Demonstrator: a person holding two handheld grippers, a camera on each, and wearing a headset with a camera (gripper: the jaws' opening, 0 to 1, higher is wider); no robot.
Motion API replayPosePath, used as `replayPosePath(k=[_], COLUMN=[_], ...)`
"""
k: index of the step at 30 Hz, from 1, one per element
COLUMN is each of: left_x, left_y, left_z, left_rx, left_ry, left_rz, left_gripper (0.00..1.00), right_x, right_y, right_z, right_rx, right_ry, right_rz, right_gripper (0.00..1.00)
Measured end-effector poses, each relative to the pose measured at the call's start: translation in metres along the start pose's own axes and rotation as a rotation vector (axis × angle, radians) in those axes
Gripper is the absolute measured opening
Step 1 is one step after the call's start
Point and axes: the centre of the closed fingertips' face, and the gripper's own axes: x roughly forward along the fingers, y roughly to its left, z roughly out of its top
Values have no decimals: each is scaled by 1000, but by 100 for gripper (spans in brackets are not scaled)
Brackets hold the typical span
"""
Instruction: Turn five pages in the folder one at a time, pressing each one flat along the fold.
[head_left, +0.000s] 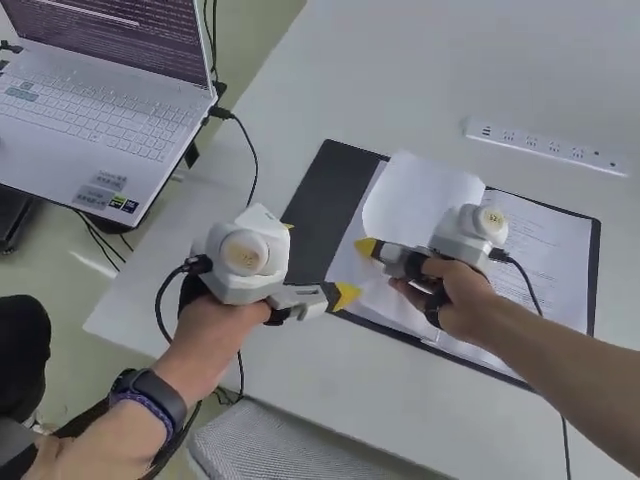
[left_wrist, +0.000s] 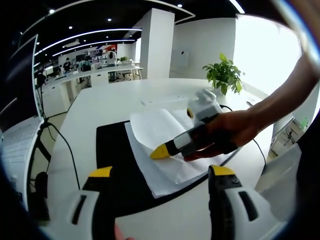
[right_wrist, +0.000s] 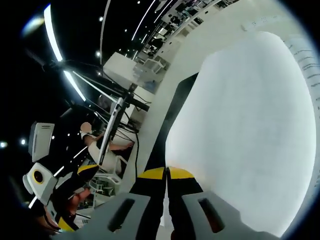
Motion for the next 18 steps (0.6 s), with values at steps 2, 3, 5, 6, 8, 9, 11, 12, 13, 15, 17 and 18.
replayPosePath(k=[2,3,5,6,8,9,11,12,13,15,17,18], left_x=[2,3,4,5,6,6,7,7,7,8,7,6], left_y=[3,5,10,12,16,17,19,19,20,20,17,15], left_z=[-3,-5,-8,-10,-11,-12,-13,-13,-14,-14,-11,-10], left_rx=[-2,-1,-1,-5,-14,-16,-17,-17,-20,-31,-34,-32], left_ry=[3,6,12,13,12,14,13,14,15,12,9,8], left_rz=[4,7,14,16,20,23,25,27,31,32,33,33], left_gripper=[75,75,75,75,75,75,74,74,74,74,74,74], right_x=[3,4,7,7,8,9,9,9,9,9,9,8], right_y=[0,-2,-5,-6,-11,-13,-14,-14,-12,-11,-10,-10], right_z=[-4,-5,-8,-10,-15,-18,-18,-19,-19,-19,-18,-19], right_rx=[3,6,12,11,4,3,18,25,26,28,29,26], right_ry=[5,9,18,21,39,45,33,25,16,6,1,0], right_rz=[-7,-14,-24,-27,-44,-52,-58,-60,-60,-62,-69,-70], right_gripper=[0,0,0,0,0,0,0,0,0,0,0,0])
